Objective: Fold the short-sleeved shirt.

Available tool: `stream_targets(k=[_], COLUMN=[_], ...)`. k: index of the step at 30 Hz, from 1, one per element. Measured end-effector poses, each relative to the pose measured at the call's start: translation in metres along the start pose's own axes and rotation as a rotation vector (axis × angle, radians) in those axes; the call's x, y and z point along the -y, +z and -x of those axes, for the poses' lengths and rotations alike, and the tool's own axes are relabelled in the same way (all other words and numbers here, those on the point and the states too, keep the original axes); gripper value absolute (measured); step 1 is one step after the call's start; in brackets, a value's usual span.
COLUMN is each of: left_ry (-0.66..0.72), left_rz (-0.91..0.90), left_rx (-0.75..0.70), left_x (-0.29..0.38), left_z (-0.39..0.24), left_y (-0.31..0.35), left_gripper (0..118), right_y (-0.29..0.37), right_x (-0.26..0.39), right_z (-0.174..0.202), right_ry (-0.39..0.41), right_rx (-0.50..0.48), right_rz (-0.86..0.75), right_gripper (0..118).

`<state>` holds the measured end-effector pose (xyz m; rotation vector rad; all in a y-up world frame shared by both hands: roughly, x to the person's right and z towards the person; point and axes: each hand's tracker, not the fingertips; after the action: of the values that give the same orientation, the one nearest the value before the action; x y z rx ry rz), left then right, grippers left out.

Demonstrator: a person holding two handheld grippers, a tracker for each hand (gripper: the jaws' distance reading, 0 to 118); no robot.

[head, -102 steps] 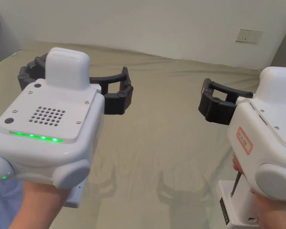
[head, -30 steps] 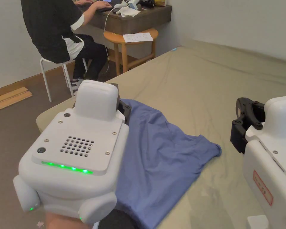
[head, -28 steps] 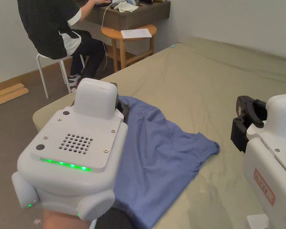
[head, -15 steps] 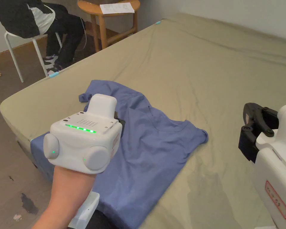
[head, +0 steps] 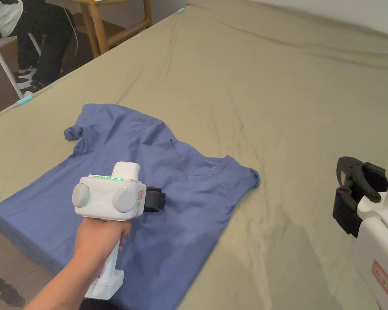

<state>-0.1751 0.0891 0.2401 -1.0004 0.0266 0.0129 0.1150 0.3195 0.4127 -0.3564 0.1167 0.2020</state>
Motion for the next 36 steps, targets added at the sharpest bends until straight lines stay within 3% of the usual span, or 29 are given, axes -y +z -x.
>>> stream_targets(k=[4,6,9,10,11,12,14,15,20,36], left_ry=[-0.013,-0.051,-0.063,-0.067,-0.147,-0.154,-0.159,-0.101,0.028,0.157], left_rz=[0.031,0.014,0.029,0.028,-0.126,-0.138,-0.162,-0.071,-0.159,-0.726], left_rx=[-0.002,-0.009,0.093,0.096,-0.022,-0.011,-0.063,0.034,0.18,0.266], left_x=[-0.002,-0.001,0.004,0.004,-0.005,-0.007,-0.005,0.003,0.01,0.01], left_z=[-0.002,-0.005,-0.013,-0.016,-0.013,-0.017,-0.019,-0.016,0.016,0.033], left_y=[-0.011,-0.005,0.01,0.013,0.02,0.021,0.015,0.008,0.023,0.204], left_gripper=[118,111,70,43,17,0,0,0,0,0], right_y=[-0.005,-0.006,-0.007,-0.005,-0.005,-0.005,0.0,0.003,0.022,0.092], right_x=[0.005,0.009,0.01,0.01,0.01,0.009,0.008,0.007,0.004,-0.015], right_z=[0.0,-0.002,-0.001,0.0,0.001,0.001,0.002,0.003,-0.002,-0.013], right_ry=[-0.008,-0.003,0.005,0.0,-0.007,-0.013,-0.016,-0.016,-0.02,-0.044], right_rx=[0.009,0.017,0.03,0.024,0.02,0.017,0.016,0.017,0.034,0.09], right_rz=[0.027,0.029,0.02,0.02,0.023,0.025,0.026,0.025,0.003,-0.111], right_gripper=[1,1,1,1,1,1,1,1,1,1])
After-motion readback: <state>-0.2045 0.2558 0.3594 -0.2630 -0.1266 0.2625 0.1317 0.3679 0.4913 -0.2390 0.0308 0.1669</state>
